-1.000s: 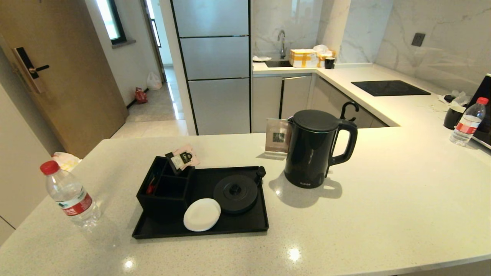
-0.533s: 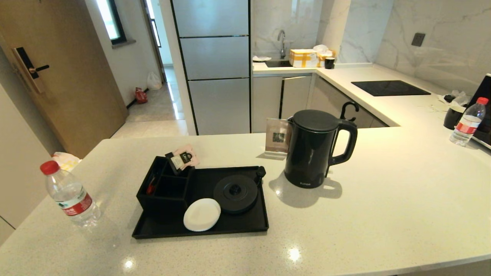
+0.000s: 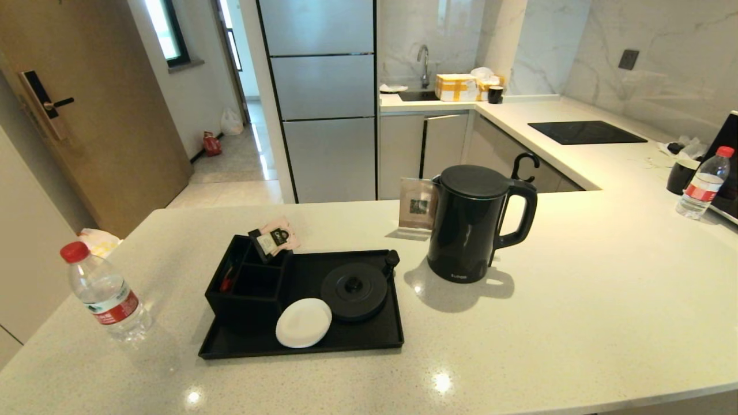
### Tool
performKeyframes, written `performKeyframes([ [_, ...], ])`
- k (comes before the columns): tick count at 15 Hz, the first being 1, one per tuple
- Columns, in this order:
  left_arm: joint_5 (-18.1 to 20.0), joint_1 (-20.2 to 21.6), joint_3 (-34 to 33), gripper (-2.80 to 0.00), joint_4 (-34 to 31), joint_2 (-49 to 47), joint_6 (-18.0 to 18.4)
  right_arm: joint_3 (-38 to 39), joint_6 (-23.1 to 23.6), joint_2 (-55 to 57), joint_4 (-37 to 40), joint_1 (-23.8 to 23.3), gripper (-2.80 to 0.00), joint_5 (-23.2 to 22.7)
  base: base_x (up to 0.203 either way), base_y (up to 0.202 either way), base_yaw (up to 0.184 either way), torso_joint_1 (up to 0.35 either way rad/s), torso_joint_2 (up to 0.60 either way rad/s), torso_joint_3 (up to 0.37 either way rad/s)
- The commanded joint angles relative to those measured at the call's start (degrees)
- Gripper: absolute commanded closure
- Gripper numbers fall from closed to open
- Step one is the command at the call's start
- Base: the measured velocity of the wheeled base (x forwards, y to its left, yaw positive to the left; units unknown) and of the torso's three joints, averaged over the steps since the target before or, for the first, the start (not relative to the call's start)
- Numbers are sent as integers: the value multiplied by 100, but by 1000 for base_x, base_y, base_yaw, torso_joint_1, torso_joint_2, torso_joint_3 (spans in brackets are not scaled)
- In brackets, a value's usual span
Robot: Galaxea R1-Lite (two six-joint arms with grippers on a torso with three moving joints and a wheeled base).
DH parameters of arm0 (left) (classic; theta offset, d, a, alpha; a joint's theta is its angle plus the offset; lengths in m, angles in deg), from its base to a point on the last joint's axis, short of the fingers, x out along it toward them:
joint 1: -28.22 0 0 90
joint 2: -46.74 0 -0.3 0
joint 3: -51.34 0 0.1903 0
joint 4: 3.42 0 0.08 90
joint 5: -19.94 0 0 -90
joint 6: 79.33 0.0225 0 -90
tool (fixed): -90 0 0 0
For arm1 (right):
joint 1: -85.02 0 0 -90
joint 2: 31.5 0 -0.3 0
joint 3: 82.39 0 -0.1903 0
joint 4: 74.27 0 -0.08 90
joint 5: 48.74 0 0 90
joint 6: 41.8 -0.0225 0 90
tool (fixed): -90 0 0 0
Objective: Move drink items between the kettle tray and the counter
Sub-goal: Return the kettle to its original position
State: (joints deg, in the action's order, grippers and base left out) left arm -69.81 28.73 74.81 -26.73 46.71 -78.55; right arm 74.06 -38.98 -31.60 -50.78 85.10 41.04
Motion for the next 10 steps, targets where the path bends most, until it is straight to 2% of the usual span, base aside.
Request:
performKeyframes([
  [1, 1, 2, -1, 0, 4, 11, 1, -17, 8, 10, 14, 1, 0, -4, 0, 0, 0, 0, 0, 0],
  [3, 1, 2, -1, 0, -5, 11, 1, -60, 3, 44, 19, 1, 0, -27, 0, 0, 0, 0, 0, 0],
  [7, 1, 2, -1, 0, -5, 11, 1, -899, -193, 587, 72, 5, 0, -177, 0, 0, 0, 0, 0, 0],
  [10, 1, 2, -1, 0, 4, 11, 1, -2279, -549, 1932, 108, 19, 0, -377, 0, 0, 0, 0, 0, 0],
])
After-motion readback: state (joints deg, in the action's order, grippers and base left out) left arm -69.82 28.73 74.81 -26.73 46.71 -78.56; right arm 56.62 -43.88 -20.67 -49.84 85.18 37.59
